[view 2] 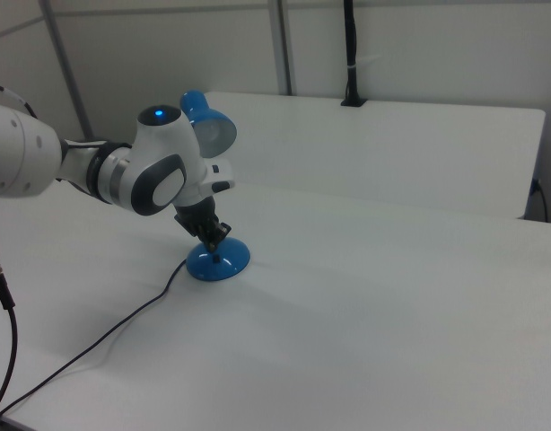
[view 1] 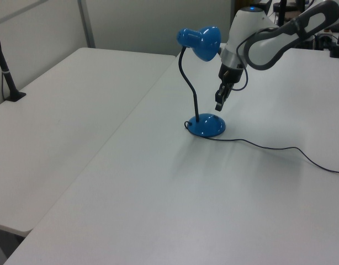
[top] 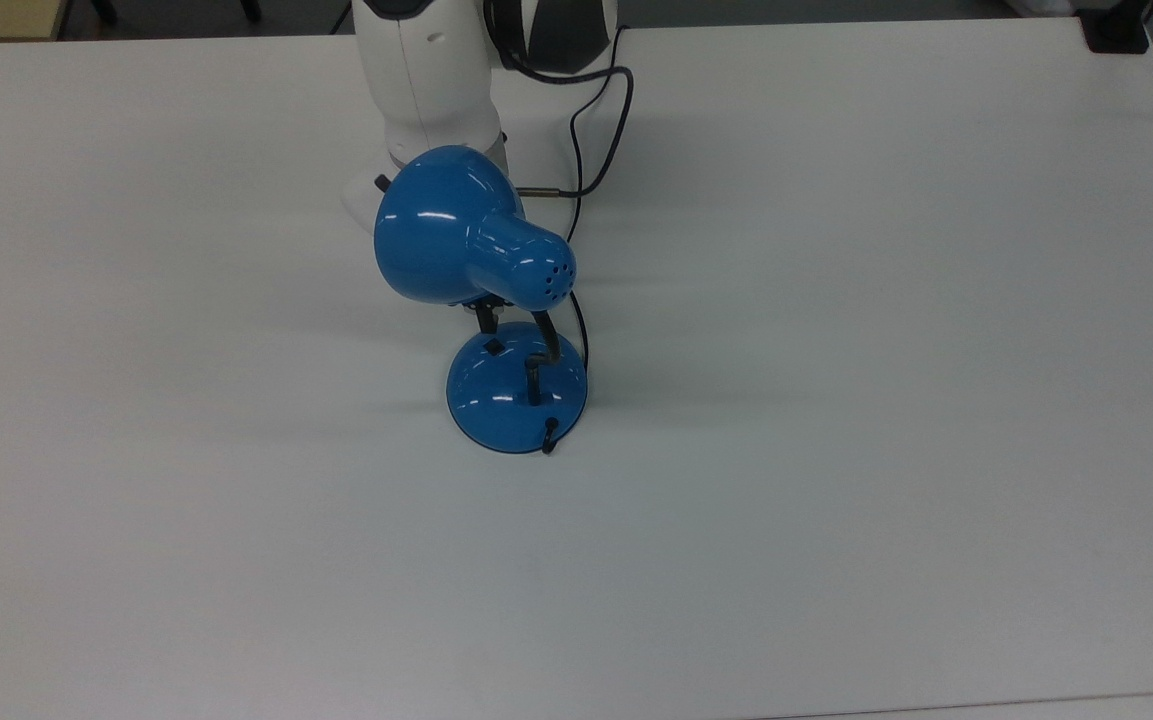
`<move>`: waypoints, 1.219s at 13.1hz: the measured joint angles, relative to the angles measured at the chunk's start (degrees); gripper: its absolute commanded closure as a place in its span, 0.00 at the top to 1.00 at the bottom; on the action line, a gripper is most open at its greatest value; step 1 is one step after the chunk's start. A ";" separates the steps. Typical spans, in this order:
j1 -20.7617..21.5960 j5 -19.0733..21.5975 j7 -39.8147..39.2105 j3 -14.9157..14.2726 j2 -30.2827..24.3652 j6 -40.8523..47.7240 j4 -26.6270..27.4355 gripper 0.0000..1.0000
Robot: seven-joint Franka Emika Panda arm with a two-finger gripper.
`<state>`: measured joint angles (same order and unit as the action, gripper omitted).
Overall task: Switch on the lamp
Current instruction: 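Press the switch on the lamp base with the gripper fingertips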
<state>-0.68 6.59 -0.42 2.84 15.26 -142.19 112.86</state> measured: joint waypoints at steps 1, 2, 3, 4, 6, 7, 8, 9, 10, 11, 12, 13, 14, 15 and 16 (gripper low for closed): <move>0.28 0.00 0.19 0.01 0.79 -1.01 -0.13 0.00; 0.40 0.00 0.33 0.01 1.47 -1.43 -0.27 0.00; 0.41 0.00 0.38 0.01 1.85 -1.70 -0.45 0.00; 0.41 0.00 0.43 0.01 2.28 -1.97 -0.83 0.00; 0.43 0.00 0.62 0.02 3.38 -2.07 -2.00 0.00; 0.50 0.00 0.80 0.02 3.93 -2.07 -2.45 0.00; 0.58 0.00 0.94 0.02 4.13 -2.09 -2.70 0.00; 0.61 0.00 0.97 0.02 4.17 -2.09 -2.76 0.00; 0.62 0.00 0.98 0.02 4.21 -2.09 -2.80 0.00; 0.63 0.00 0.98 0.02 4.22 -2.09 -2.81 0.00; 0.63 0.00 0.99 0.02 4.23 -2.09 -2.82 0.00; 0.64 0.00 1.00 0.02 4.25 -2.09 -2.83 0.00; 0.64 0.00 1.00 0.02 4.26 -2.09 -2.84 0.00; 0.64 0.00 1.01 0.02 4.26 -2.09 -2.85 0.00; 0.64 0.00 1.08 0.02 4.27 -2.09 -2.85 0.00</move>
<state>-0.04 6.59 0.67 2.86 19.53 -144.29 110.01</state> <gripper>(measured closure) 0.991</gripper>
